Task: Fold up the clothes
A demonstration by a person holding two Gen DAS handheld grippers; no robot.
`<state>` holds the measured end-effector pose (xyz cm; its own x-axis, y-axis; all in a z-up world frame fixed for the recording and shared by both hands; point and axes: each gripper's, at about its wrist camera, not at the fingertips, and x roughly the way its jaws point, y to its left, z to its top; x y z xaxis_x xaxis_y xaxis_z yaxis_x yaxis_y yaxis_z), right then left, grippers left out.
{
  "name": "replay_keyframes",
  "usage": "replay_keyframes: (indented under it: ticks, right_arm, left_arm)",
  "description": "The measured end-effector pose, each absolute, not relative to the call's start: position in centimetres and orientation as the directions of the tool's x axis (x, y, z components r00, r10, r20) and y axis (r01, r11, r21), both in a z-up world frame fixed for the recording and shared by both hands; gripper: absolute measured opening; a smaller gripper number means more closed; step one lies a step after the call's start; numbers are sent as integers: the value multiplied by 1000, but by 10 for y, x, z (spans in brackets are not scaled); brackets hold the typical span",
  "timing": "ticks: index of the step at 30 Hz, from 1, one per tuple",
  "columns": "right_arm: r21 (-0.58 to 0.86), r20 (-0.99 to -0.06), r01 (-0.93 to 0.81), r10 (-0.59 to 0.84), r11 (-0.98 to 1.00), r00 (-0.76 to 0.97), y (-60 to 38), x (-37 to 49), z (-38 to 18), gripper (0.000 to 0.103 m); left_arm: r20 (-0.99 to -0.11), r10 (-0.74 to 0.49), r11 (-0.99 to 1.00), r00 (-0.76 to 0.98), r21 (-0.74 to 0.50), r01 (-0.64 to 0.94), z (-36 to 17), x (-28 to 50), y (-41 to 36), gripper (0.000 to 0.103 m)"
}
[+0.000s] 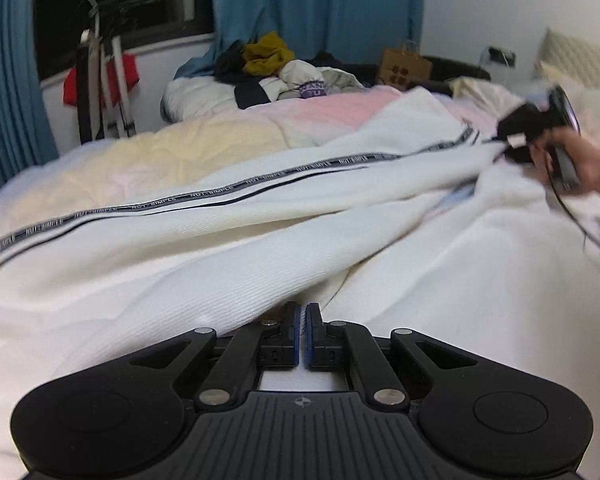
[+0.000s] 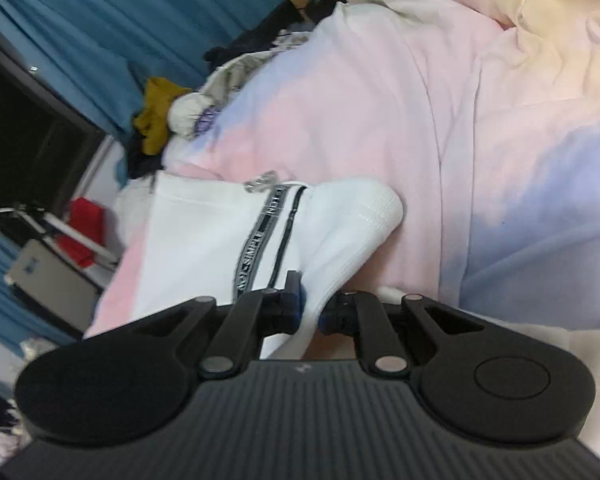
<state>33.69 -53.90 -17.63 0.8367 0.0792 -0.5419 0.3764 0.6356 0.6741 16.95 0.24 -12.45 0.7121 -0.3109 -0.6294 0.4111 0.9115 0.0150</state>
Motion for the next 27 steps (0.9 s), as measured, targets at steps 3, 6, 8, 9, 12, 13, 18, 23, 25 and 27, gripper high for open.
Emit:
replay_keyframes:
  ticks: [3,6,8,9,12,13,18,23,25,27]
  right_arm:
    - [644,-563,372,85,668,822,-538,323,-164,20]
    - [605,-567,364,62,708,822,-526,302,-150,25]
    - [601,-565,353,68,717,822,-517,285,-143,32]
    - [599,-567,348,75,721,820,-512,276,-140,32]
    - [569,-583,341,75,748,809,-499,244,-132,32]
    - [562,-585,341,71,754,808,-495,234,-129,32]
    - [606,-593,373,86,703,801,-484,191,-115,32]
    - [623,-585,388,75,679,808,-461,154,-106,32]
    - [622,-591,403,65,671,804,-453,142,-107,32]
    - [615,-603,427,47,663,796,-446,133,-112,32]
  left_arm:
    - [-627,-321,922,710,-36,384,-118,174,9,9]
    - [-621,-335,928,709,-88,362,-109,166,17,21]
    - [-608,-332,933,721,-101,345,-99,154,20,25]
    - [-601,-330,936,728,-109,334,-93,144,21,31]
    - [-580,-314,948,751,-146,284,-76,119,33,41]
    - [-573,-309,951,759,-158,267,-70,113,37,41]
    - [-532,-289,957,796,-130,261,-46,84,32,52]
    - [-525,-302,941,796,-28,338,-36,82,-7,55]
    - [-524,-320,926,789,1,376,-34,89,-25,56]
    - [-527,-341,909,778,26,416,-33,105,-49,57]
